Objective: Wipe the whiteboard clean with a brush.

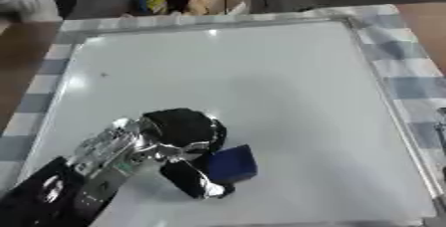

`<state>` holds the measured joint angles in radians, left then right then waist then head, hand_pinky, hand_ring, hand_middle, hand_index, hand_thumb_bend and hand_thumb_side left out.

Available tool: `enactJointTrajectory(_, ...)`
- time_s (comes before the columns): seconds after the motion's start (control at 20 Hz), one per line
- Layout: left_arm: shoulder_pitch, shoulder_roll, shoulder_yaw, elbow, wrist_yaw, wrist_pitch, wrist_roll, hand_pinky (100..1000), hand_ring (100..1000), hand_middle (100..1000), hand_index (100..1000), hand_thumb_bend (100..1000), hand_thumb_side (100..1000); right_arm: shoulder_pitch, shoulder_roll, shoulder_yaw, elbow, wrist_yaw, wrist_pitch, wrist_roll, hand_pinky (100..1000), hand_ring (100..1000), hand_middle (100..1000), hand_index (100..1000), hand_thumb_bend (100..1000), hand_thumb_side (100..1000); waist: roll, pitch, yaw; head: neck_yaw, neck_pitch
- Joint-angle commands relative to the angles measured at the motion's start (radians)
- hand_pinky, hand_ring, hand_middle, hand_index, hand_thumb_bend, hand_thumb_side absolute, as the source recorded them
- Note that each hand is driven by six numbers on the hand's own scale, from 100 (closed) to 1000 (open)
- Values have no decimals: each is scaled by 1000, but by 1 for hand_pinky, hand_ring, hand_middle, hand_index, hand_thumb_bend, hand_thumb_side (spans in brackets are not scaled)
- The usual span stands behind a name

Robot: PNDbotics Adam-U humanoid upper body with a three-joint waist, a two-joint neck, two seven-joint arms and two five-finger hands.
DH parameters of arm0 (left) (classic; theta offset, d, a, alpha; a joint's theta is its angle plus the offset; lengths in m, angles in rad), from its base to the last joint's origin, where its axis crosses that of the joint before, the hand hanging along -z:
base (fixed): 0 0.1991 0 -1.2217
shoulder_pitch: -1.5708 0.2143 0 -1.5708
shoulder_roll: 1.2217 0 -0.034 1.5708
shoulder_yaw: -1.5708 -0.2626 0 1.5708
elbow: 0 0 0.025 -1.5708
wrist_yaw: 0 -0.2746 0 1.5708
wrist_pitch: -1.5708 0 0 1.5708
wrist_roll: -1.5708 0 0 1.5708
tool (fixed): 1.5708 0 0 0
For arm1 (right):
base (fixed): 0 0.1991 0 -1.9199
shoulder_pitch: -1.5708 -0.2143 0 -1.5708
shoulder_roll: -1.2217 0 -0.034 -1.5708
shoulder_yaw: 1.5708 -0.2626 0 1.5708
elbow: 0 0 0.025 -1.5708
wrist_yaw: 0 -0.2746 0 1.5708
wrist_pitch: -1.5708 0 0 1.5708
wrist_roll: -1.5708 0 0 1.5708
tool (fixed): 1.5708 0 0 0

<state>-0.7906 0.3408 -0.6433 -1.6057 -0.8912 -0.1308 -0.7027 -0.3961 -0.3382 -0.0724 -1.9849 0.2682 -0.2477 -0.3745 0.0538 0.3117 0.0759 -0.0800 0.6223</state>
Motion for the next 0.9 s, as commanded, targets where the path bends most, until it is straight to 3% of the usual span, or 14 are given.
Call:
enactJointTrajectory(0.05, -7, 0, 0, -6, -25, -11, 19, 454, 612, 652, 289, 327, 757, -11, -9, 0, -15, -8, -1, 3, 754, 843, 715, 800, 100, 885, -2, -16, 0, 4, 3)
enactJointTrajectory(0.55, 2, -6, -3, 19, -64, -30, 54, 409, 585, 631, 282, 233, 689, -12, -8, 0, -15, -10, -3, 3, 755, 844, 714, 800, 100, 886, -4, -12, -3, 5, 2)
enactJointTrajectory(0.9, 1, -11, -4, 17, -40, -18, 64, 380, 564, 641, 265, 215, 657, -11, -6, 0, -15, -12, -2, 5, 755, 844, 713, 799, 100, 887, -6, -11, -3, 5, 1)
